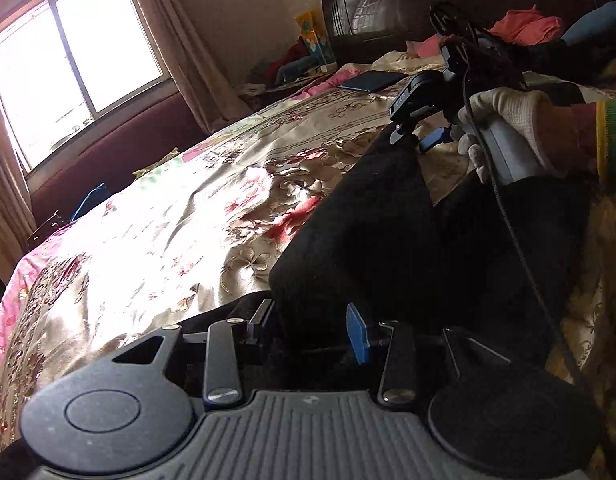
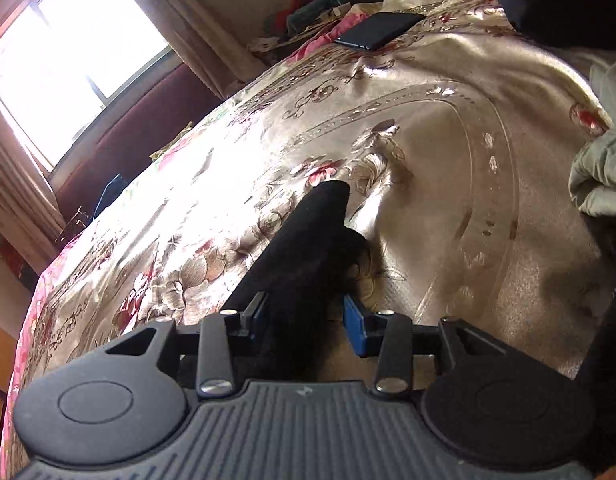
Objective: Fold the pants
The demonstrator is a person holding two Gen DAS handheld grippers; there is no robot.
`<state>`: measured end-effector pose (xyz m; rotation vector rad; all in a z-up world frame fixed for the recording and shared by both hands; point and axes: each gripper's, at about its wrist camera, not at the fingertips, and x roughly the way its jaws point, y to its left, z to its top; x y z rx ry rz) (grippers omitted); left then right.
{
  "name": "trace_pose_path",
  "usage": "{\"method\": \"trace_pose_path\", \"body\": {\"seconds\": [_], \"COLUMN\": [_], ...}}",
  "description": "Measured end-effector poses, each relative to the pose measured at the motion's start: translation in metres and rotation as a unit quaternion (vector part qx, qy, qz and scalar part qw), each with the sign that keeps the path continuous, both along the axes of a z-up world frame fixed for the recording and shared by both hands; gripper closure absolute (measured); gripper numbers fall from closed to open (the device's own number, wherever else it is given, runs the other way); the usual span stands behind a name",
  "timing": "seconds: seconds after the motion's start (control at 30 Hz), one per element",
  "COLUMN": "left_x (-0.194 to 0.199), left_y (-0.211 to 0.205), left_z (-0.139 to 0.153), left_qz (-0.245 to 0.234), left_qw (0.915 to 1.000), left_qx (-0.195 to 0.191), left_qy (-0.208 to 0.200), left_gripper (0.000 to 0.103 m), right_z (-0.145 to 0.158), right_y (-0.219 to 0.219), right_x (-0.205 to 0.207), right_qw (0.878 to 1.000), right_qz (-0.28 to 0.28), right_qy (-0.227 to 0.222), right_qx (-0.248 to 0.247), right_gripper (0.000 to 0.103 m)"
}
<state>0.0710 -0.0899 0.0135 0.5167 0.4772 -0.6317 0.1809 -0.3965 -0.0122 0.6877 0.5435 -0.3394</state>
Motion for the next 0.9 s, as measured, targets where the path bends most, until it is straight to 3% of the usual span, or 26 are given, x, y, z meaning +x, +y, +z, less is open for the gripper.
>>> {"method": "trace_pose_path", "body": {"seconds": [0.33,0.5,0.57,0.63,0.87,0.9], "left_x": [-0.007,-0.005,-0.006,-0.008,-0.007,-0.006], "left_y": [-0.031,-0.035,-0.036,-0.036,-0.041,-0.042], "left_z": [-0.006,-0.009,-0.010,-0.011,-0.010,-0.010], "left_qz": [-0.046,-0.045,-0.046,-0.047,-0.050,-0.050], "left_qw": [0.9988,0.9987,0.9986,0.9985,0.9984,0.9983], "left_qx": [-0.011,-0.014,-0.012,-0.010,-0.016,-0.020], "left_qy": [0.014,0.020,0.023,0.024,0.021,0.022], "left_gripper": [0.045,0.045,0.045,0.045,0.045,0.044], "right_z": [0.010,0.011,0.010,0.008,0.028,0.030], "right_y": [-0.019,-0.023,-0.023,-0.023,-0.028,-0.033], "right_x": [0.010,0.023,0.031,0.039,0.021,0.017], "right_qw": [1.000,0.999,0.999,1.000,0.999,0.999], "right_qz": [-0.003,0.006,0.017,0.020,0.026,0.020], "right_qy": [-0.014,-0.028,-0.027,-0.010,-0.040,-0.042], "right_qx": [-0.022,-0.017,-0.013,-0.013,-0.009,-0.007], "right_gripper": [0.061,0.070,0.080,0.102,0.102,0.095]}}
